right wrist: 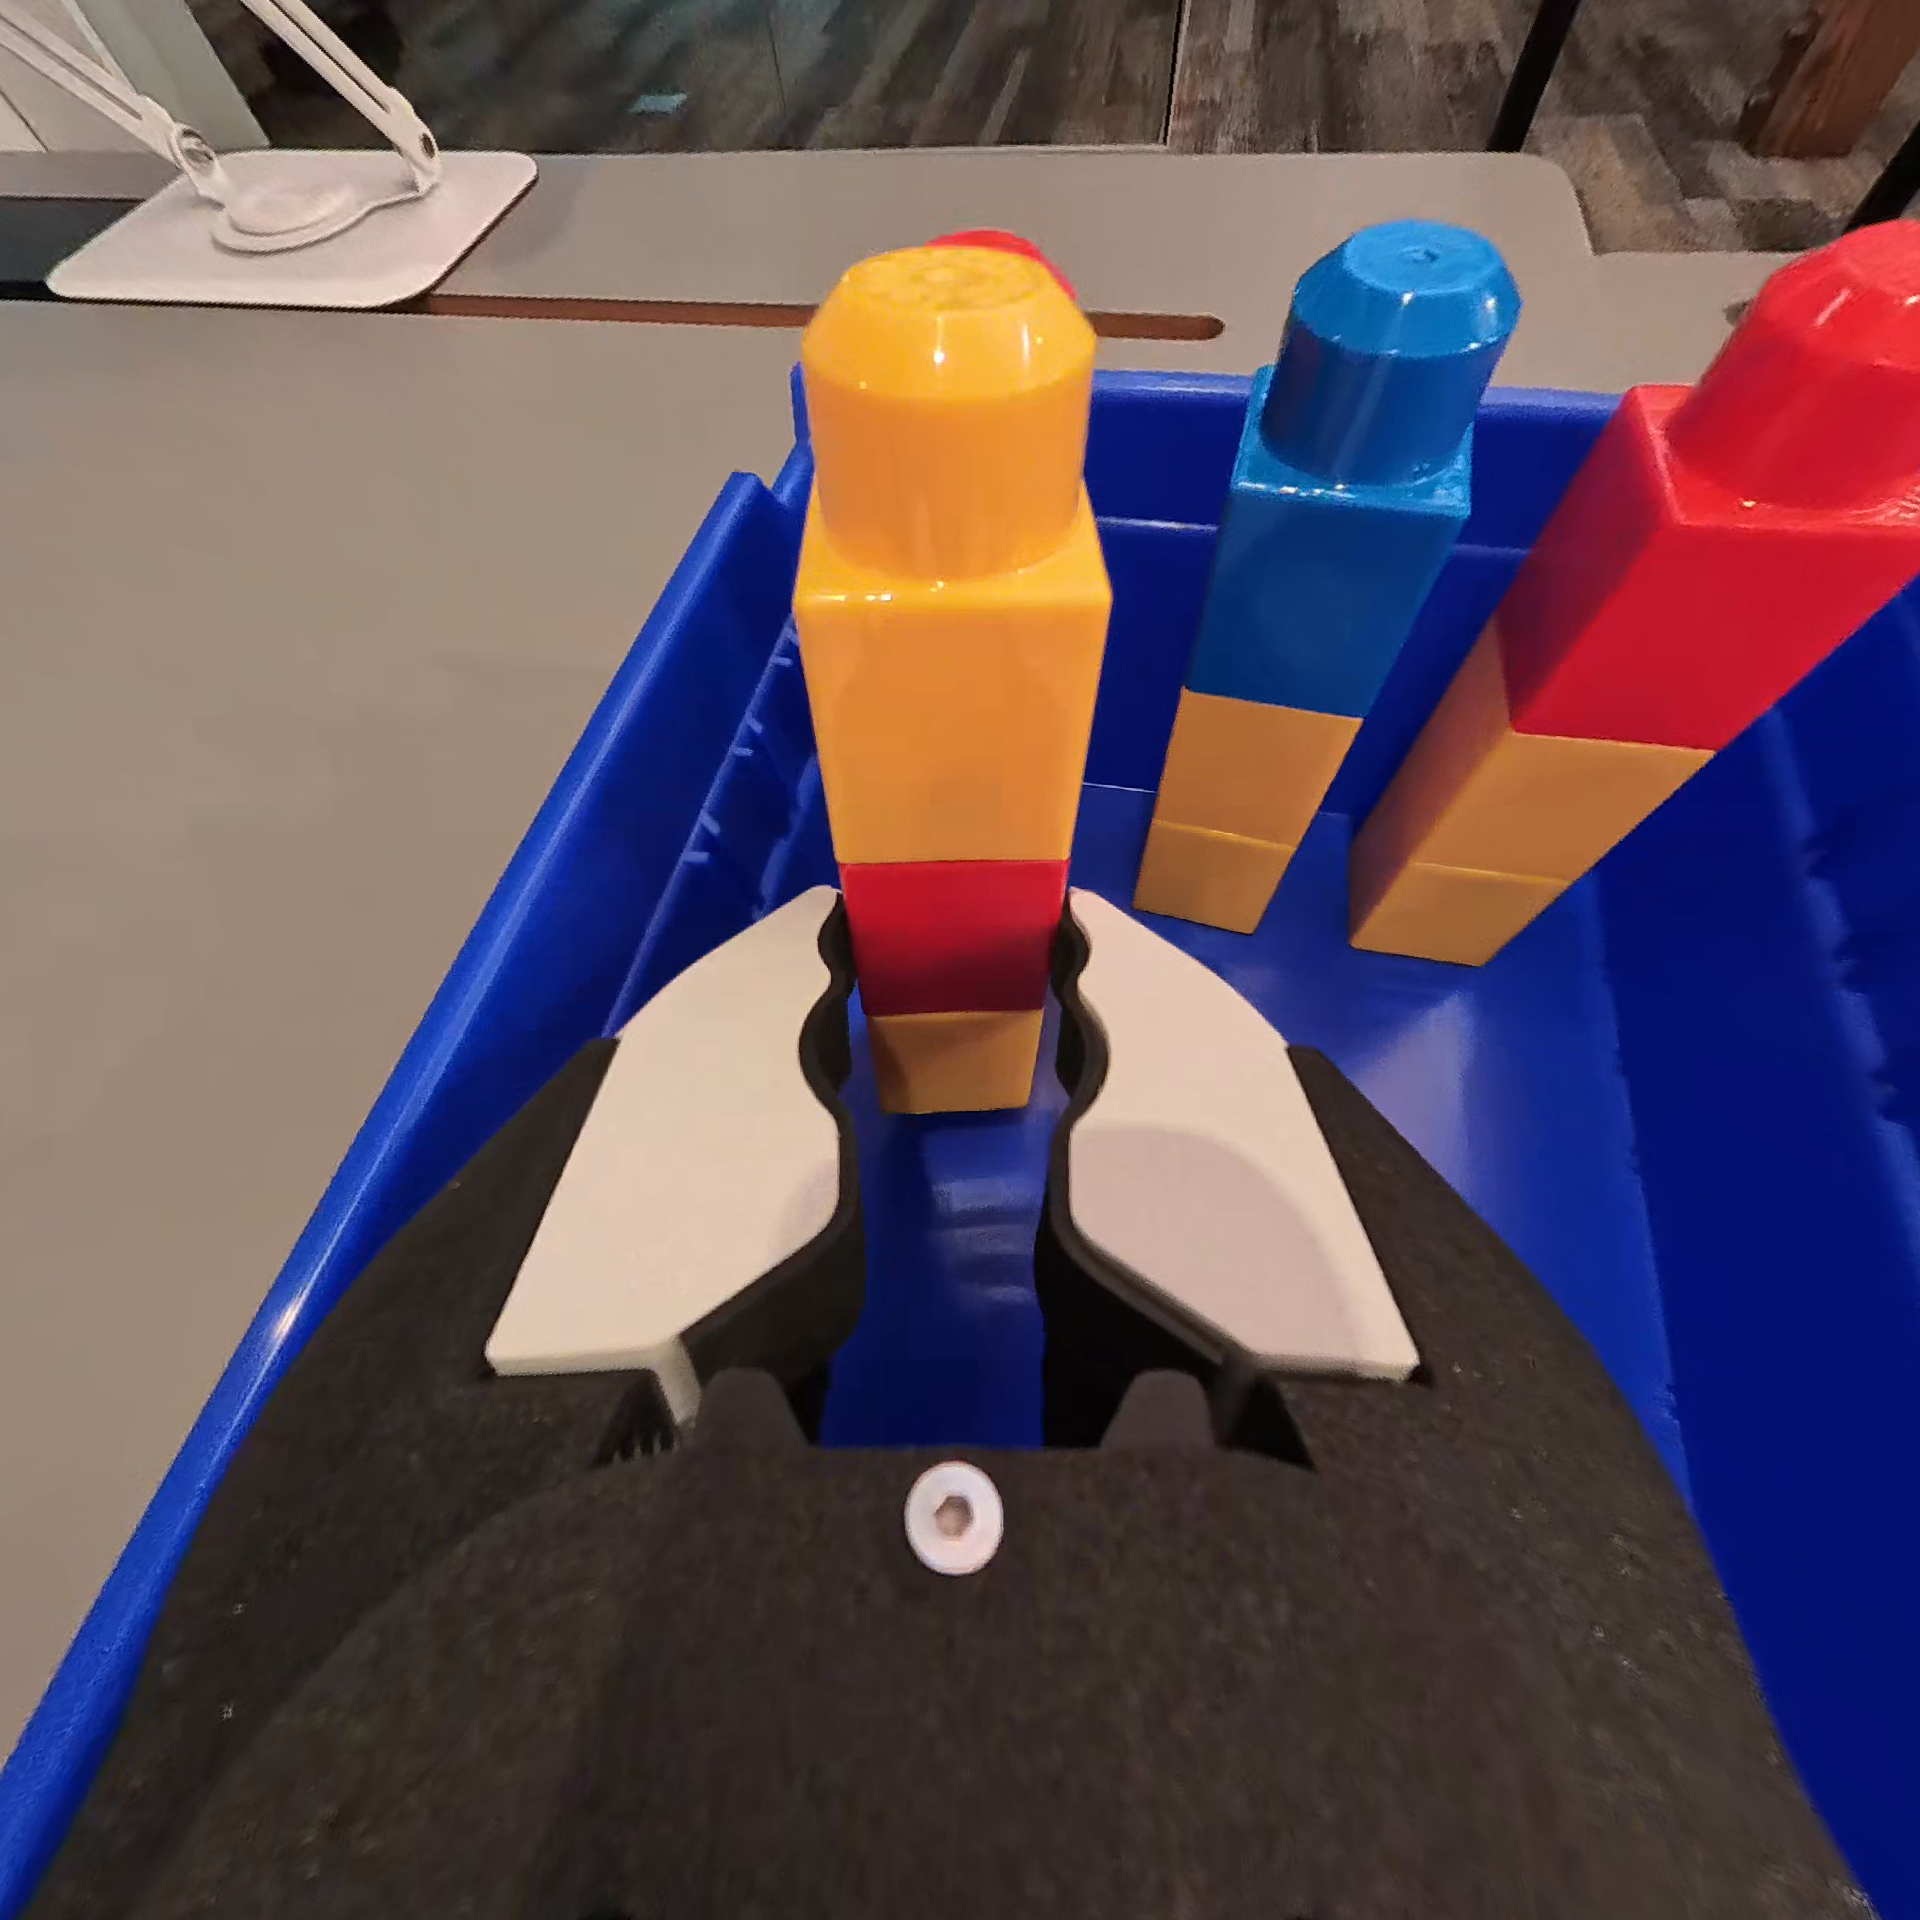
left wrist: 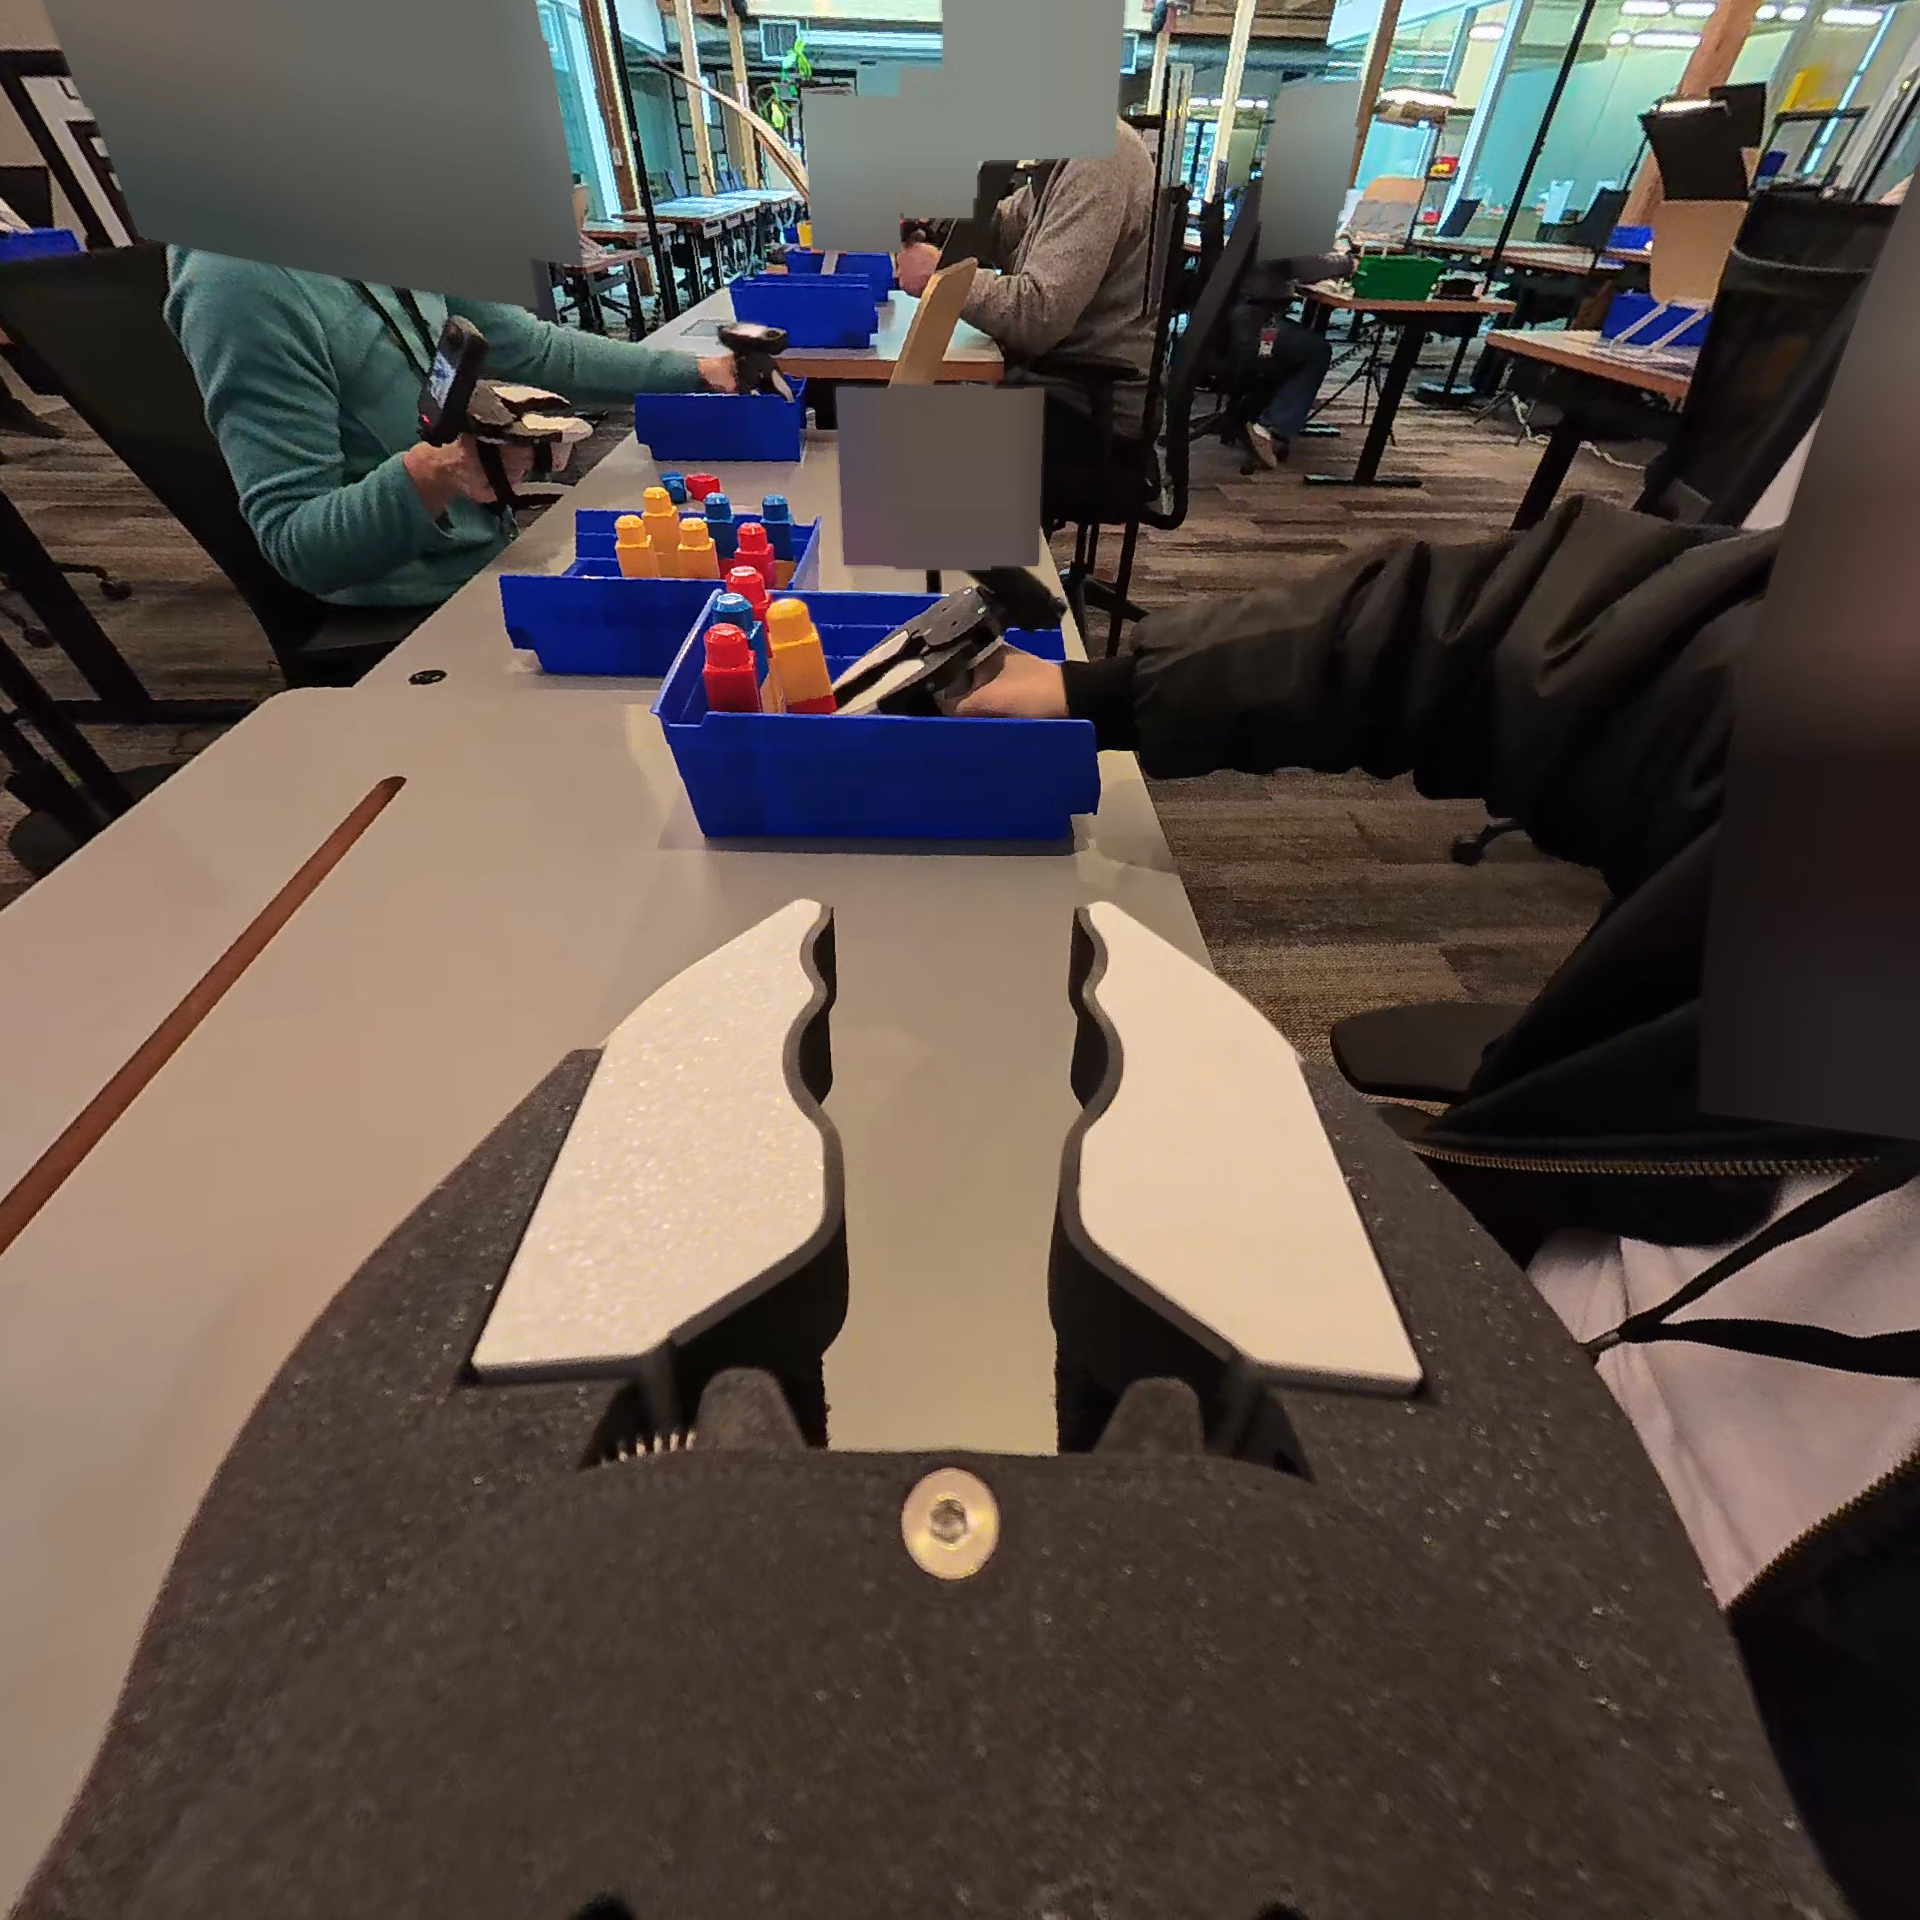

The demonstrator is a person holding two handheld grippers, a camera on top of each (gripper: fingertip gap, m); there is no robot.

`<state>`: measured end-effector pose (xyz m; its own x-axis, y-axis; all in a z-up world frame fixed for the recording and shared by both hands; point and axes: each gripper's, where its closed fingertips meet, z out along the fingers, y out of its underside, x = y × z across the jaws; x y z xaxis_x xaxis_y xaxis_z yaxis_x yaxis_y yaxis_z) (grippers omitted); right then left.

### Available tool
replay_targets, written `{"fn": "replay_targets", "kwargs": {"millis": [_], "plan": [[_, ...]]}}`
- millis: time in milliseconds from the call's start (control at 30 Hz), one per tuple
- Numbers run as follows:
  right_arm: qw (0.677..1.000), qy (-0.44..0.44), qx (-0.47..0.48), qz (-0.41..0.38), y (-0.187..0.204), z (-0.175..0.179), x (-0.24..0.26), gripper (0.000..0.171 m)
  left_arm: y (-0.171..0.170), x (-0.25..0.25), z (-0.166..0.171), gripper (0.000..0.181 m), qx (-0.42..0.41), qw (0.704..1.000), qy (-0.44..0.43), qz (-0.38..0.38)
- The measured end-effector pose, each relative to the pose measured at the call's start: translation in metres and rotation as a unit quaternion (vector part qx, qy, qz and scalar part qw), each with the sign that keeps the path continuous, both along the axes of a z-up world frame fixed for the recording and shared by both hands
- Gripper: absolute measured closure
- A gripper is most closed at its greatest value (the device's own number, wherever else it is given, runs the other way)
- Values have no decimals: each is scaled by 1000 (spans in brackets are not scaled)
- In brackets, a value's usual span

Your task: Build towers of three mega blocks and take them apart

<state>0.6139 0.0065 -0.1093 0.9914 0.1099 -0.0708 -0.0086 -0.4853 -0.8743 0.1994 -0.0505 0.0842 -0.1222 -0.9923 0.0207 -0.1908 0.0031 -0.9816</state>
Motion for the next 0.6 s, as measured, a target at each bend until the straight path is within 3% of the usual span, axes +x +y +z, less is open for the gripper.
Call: {"fn": "replay_targets", "kwargs": {"millis": [600], "plan": [[998, 1, -55, -12, -11, -18, -7, 134, -7, -5, 9, 140, 7, 1000, -9, -4]]}}
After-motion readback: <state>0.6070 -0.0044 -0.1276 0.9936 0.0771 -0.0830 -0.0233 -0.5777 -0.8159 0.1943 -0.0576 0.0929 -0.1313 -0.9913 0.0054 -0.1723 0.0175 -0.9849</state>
